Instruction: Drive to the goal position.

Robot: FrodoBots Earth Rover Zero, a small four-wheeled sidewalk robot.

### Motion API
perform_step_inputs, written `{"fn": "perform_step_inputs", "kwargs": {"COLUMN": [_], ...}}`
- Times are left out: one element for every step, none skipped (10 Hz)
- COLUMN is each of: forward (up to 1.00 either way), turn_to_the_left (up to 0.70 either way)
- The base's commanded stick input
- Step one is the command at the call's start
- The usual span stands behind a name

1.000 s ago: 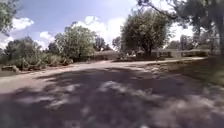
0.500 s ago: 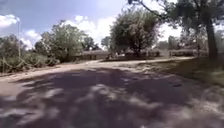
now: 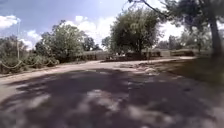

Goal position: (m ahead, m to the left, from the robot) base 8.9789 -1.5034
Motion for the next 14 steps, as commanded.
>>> {"fn": "perform_step_inputs", "kwargs": {"forward": [0.7, 0.7, 0.7, 0.7, 0.7, 0.7, 0.7, 0.7, 0.7, 0.7, 0.7, 0.7, 0.7, 0.7], "turn_to_the_left": [0.0, 0.0, 0.0, 0.0, 0.0, 0.0, 0.0, 0.0, 0.0, 0.0, 0.0, 0.0, 0.0, 0.0]}}
